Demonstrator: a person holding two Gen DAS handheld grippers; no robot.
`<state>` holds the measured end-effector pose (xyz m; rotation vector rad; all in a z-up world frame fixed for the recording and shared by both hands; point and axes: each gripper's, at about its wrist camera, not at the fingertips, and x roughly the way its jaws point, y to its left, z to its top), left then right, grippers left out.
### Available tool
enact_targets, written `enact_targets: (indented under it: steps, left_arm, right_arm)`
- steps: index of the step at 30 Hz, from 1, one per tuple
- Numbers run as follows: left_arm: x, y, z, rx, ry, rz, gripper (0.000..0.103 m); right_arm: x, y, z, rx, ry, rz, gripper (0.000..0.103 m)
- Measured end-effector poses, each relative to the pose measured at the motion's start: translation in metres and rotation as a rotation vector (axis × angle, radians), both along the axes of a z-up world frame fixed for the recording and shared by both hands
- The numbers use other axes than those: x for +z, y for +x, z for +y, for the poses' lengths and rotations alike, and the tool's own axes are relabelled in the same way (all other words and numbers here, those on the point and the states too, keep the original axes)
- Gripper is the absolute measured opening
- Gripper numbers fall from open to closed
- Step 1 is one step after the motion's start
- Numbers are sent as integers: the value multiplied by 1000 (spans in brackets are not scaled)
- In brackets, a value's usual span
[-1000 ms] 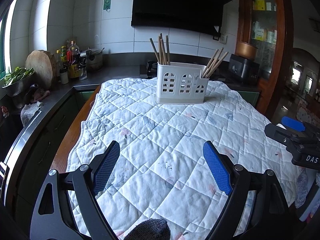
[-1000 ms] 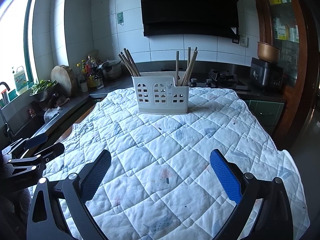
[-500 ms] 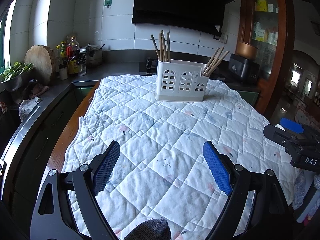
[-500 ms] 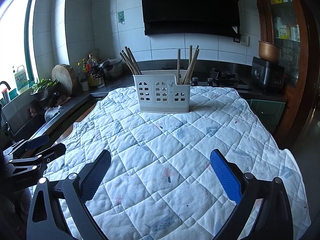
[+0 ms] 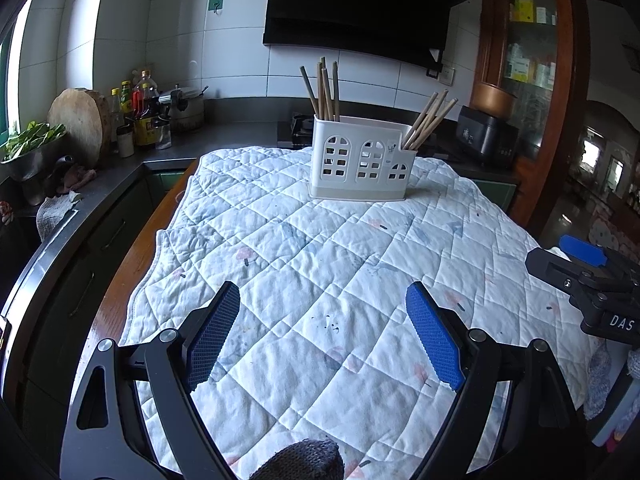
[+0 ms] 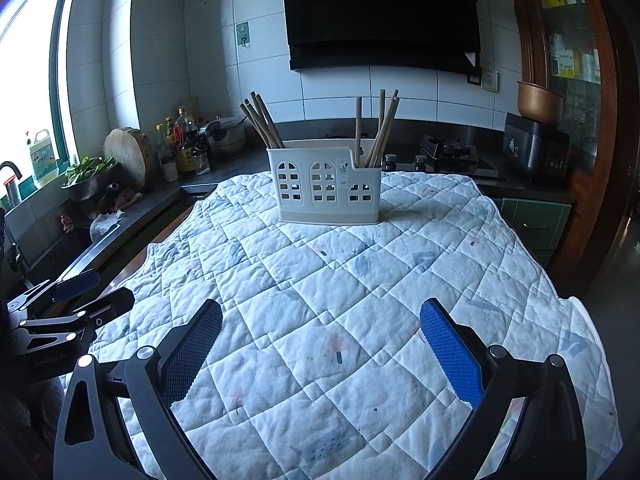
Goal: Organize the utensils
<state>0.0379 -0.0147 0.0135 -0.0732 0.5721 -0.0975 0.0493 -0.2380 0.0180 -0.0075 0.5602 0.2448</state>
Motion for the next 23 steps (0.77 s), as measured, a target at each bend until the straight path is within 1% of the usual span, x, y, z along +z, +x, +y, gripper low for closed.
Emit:
enact_targets:
  steps: [5, 10, 12, 17, 23]
  left_arm:
    - [-1, 0, -1, -1, -1, -1, 85]
    - [-2, -4, -2, 12, 3, -21, 85]
    - [-2, -4, -1, 17, 4, -18, 85]
    - [-2, -4, -1, -13, -11, -3, 85]
    - [-3, -3, -1, -16, -27, 11, 85]
  right_arm:
    - [0, 0, 0, -1, -1, 1, 96]
    - [0, 0, 0, 0, -3, 0, 96]
    - [0, 0, 0, 0, -2, 1, 96]
    - [0, 0, 0, -1, 0, 1, 96]
    - [-1, 0, 0, -2, -2, 2, 96]
